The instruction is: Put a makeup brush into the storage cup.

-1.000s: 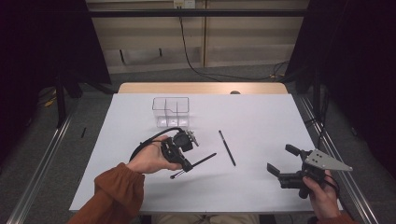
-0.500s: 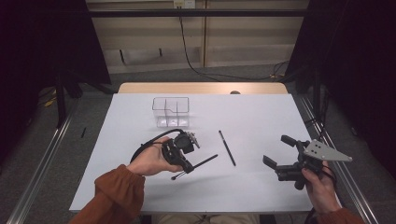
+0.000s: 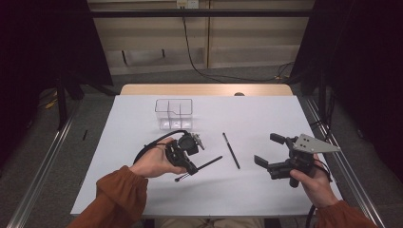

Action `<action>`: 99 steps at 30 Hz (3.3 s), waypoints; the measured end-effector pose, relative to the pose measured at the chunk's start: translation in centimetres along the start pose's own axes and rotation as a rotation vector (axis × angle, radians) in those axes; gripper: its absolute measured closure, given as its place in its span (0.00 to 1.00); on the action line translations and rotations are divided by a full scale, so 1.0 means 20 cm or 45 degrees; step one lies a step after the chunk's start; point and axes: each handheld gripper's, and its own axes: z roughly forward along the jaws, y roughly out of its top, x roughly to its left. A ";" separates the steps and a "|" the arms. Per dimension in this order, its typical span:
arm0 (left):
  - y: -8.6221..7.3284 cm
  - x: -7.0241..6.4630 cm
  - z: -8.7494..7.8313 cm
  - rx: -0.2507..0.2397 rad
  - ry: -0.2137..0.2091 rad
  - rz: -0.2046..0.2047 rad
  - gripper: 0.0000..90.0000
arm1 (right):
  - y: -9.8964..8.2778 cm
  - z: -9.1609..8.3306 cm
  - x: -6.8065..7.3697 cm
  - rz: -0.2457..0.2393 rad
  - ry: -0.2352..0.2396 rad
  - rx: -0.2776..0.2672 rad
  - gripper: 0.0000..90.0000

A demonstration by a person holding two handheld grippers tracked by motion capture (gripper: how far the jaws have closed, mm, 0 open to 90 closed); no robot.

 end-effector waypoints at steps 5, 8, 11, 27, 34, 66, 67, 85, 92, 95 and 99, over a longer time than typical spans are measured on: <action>0.01 -0.01 0.01 0.019 0.000 0.012 0.94 | 0.03 0.06 0.01 -0.036 0.074 0.059 0.00; 0.02 -0.02 0.03 0.018 0.011 0.025 0.94 | 0.06 0.10 0.03 -0.044 0.183 0.154 0.00; 0.03 -0.04 0.03 0.036 0.016 0.037 0.94 | 0.08 0.14 0.05 -0.067 0.245 0.210 0.01; 0.05 -0.05 0.03 0.061 -0.006 0.064 0.94 | 0.15 0.32 0.08 -0.213 0.437 0.499 0.04; 0.06 -0.05 0.05 0.082 0.009 0.061 0.94 | 0.18 0.39 0.09 -0.293 0.493 0.697 0.08; 0.05 -0.09 0.07 0.125 -0.023 0.087 0.94 | 0.22 0.63 0.17 -0.556 0.693 1.228 0.51; 0.05 -0.09 0.07 0.138 -0.026 0.100 0.94 | 0.22 0.64 0.17 -0.548 0.709 1.233 0.53; 0.08 -0.11 0.10 0.129 -0.028 0.129 0.94 | 0.20 0.68 0.19 -0.539 0.767 1.263 0.73; 0.09 -0.10 0.10 0.155 -0.019 0.169 0.94 | 0.18 0.70 0.20 -0.545 0.778 1.280 0.77; 0.09 -0.11 0.11 0.136 -0.022 0.152 0.94 | 0.17 0.71 0.21 -0.513 0.783 1.275 0.80; 0.07 -0.13 0.13 0.079 -0.012 0.069 0.94 | 0.17 0.71 0.20 -0.532 0.798 1.282 0.84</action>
